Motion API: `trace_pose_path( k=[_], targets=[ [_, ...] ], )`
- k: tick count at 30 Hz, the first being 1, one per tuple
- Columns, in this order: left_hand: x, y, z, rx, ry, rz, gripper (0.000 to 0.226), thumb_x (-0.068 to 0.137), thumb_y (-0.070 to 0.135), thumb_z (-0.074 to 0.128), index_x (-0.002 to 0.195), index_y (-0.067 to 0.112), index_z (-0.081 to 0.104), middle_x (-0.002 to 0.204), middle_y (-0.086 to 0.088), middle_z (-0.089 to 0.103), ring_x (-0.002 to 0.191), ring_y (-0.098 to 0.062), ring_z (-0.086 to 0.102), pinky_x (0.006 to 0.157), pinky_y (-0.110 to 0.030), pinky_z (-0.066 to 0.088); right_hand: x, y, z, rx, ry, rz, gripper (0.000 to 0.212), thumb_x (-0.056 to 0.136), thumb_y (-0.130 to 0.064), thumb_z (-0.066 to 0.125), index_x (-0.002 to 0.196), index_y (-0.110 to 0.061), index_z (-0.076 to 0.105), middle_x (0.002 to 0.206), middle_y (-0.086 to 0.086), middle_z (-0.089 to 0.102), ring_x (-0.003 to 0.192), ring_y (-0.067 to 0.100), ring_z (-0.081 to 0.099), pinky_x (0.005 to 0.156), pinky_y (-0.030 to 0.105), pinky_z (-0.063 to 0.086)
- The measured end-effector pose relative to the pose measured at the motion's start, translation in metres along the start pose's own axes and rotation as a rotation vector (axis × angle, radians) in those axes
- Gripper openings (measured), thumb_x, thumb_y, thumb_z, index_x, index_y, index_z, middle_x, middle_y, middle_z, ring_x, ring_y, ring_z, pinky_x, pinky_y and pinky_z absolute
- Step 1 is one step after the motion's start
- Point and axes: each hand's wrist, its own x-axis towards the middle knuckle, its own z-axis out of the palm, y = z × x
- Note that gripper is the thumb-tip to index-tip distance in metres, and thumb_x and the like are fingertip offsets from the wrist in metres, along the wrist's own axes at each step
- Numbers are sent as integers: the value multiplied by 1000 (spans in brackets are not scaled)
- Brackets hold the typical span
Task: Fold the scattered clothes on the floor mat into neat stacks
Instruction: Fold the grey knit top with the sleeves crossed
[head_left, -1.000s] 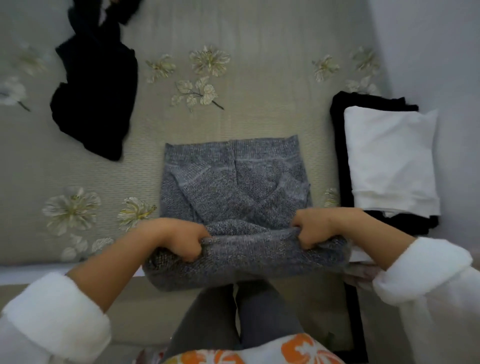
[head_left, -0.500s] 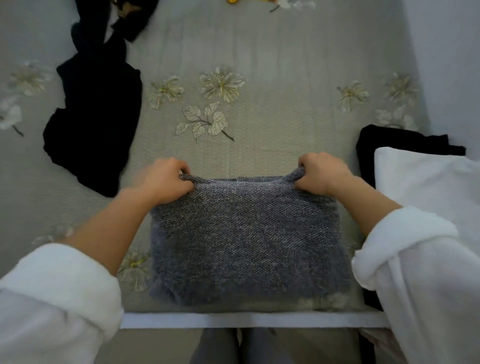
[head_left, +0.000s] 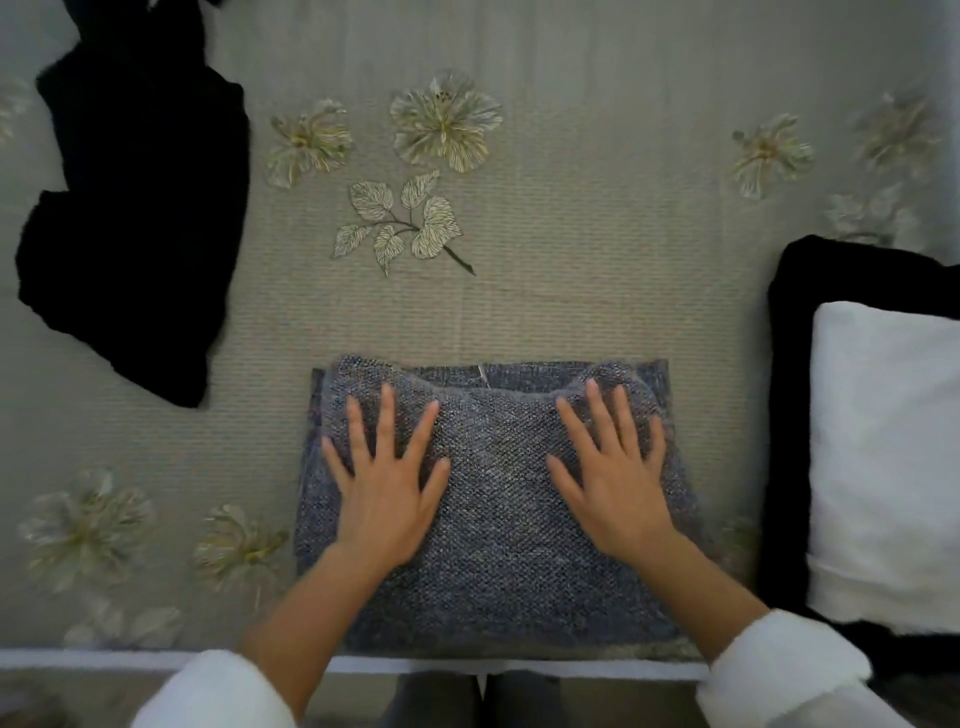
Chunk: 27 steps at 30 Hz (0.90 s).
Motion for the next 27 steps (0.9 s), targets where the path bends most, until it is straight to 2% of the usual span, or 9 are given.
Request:
trace_pose_path(
  k=[4, 9, 11, 13, 16, 18, 21, 24, 27],
  targets=[
    [7, -3, 24, -40, -94, -163, 62, 85, 73, 3, 137, 55, -26, 147, 2, -44, 130, -32, -45, 105, -69, -12, 7, 15, 28, 42, -124, 223, 60, 91, -66, 5, 136, -48, -30, 152, -6, -32, 137, 19, -36, 111, 56, -19],
    [34, -3, 24, -22, -186, -165, 62, 85, 75, 6, 133, 57, -30, 142, 1, -49, 132, -34, -41, 103, -71, -9, 30, 19, 33, 85, -223, 206, 60, 92, -66, 7, 130, -51, -36, 144, -9, -40, 138, 19, -34, 109, 57, -16],
    [38, -3, 21, -40, -211, -169, 61, 87, 74, 10, 136, 58, -22, 149, 4, -40, 139, -34, -31, 105, -70, -5, 31, 22, 29, 126, -225, 198, 56, 94, -63, 8, 138, -53, -24, 150, -14, -31, 142, 19, -27, 112, 56, -11],
    [40, -7, 12, -89, -160, -153, 52, 91, 68, 16, 140, 61, -1, 158, 5, -16, 143, -32, -12, 107, -68, 4, 30, 28, 20, 149, -125, 173, 49, 99, -53, 16, 146, -51, 4, 160, -10, -3, 146, 20, -4, 112, 56, 4],
    [41, -28, -4, -140, 104, -160, 44, 97, 44, 35, 140, 42, 29, 150, -4, 23, 133, -32, 20, 103, -61, 19, 29, 45, 8, 147, 116, 220, 43, 96, -35, 45, 139, -34, 38, 148, 4, 30, 133, 27, 26, 104, 55, 22],
    [41, -48, -8, -241, 181, -319, 53, 93, 35, 49, 142, 28, 29, 148, -12, 23, 133, -35, 23, 105, -59, 19, 28, 58, 8, 310, 159, 404, 63, 87, -37, 62, 141, -26, 33, 147, 9, 27, 134, 30, 25, 106, 55, 23],
    [42, -65, -11, -606, 82, -544, 83, 86, 31, 67, 150, 19, 15, 152, -20, 21, 137, -38, 24, 113, -52, 21, 30, 66, 9, 773, 116, 667, 97, 74, -30, 80, 148, -11, 18, 150, 15, 28, 137, 32, 30, 114, 47, 26],
    [48, -65, -20, -923, 53, -672, 94, 78, 20, 76, 149, 14, 15, 144, -20, 39, 125, -38, 47, 104, -51, 39, 33, 67, 5, 952, 108, 745, 81, 69, -18, 84, 136, -9, 39, 125, 16, 58, 111, 32, 57, 100, 49, 45],
    [44, -62, -34, -998, 78, -709, 70, 71, 17, 79, 133, 10, 48, 125, -15, 59, 101, -30, 61, 84, -42, 52, 28, 65, -8, 1052, 153, 752, 45, 61, -16, 83, 102, -14, 64, 94, 7, 70, 88, 28, 67, 86, 47, 54]
  ],
)
